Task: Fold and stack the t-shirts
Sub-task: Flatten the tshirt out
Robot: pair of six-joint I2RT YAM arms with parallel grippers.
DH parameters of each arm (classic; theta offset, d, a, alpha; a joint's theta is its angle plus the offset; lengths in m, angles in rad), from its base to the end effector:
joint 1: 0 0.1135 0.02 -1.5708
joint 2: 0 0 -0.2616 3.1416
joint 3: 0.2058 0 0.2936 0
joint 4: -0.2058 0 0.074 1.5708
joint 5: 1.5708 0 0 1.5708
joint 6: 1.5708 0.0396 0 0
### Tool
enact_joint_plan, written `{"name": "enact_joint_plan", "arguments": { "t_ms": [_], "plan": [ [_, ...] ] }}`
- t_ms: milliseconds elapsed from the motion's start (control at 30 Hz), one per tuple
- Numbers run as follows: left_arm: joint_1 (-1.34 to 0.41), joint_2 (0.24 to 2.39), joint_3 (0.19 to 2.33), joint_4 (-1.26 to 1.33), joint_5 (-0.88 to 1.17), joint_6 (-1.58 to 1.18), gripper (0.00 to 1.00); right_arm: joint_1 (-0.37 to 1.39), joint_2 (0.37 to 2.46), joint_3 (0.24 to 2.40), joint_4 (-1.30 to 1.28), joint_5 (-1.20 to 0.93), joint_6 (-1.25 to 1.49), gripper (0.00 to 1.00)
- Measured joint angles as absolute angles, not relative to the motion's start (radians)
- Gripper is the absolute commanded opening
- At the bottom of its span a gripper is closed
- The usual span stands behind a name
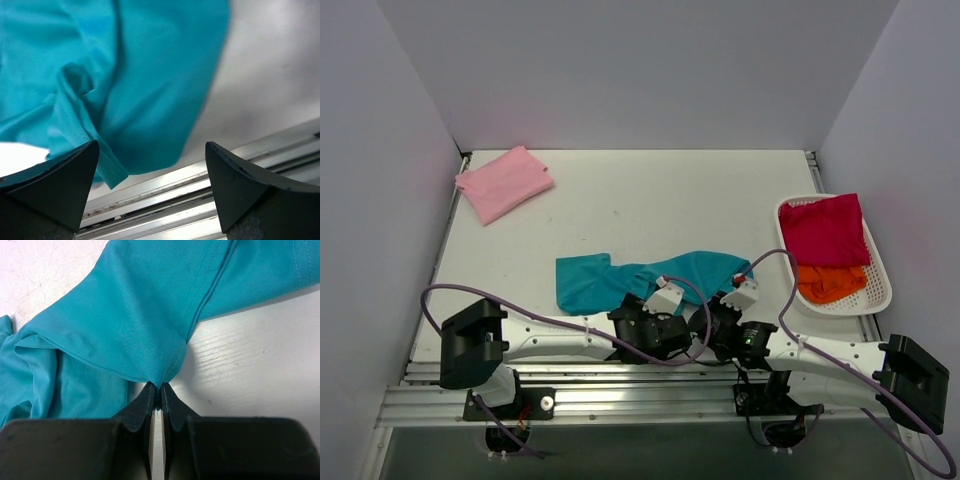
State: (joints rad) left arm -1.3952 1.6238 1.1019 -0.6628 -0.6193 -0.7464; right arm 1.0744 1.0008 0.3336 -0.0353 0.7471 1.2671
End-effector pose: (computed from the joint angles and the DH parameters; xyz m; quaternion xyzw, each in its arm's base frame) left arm 0.0843 -0.3435 0.1850 0.2425 0.9046 -0.0170 0.3501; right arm 0.1286 0.1810 0.1364 0.2341 0.8260 0.2318 0.4575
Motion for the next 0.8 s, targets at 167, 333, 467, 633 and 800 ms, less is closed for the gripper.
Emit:
{"name": "enact_joint_plan", "arguments": {
  "t_ms": [167,333,467,633,800],
  "plan": [
    [-1.395,1.622,1.119,-0.769,-0.703,-0.814,0.97,1.074,1.001,0.334,-0.035,0.747,1.267,0.00],
    [-1.396,1.618,1.119,-0.825,-0.746,-0.863,0.98,1.074,1.001,0.334,-0.035,0.747,1.267,0.00],
    [-1.419,1.613,1.121,-0.865,-0.782,-0.905,0.98,1.074,1.002,0.334,-0.035,0.747,1.267,0.00],
    [-1.462,1.575,1.153,-0.903,-0.807,-0.923,0.97,1.074,1.007,0.334,-0.035,0.747,1.266,0.00],
    [-1.478,1.538,1.170,-0.908,-0.829,-0.933,0.97,1.074,1.008,0.334,-0.035,0.747,1.266,0.00]
  ]
}}
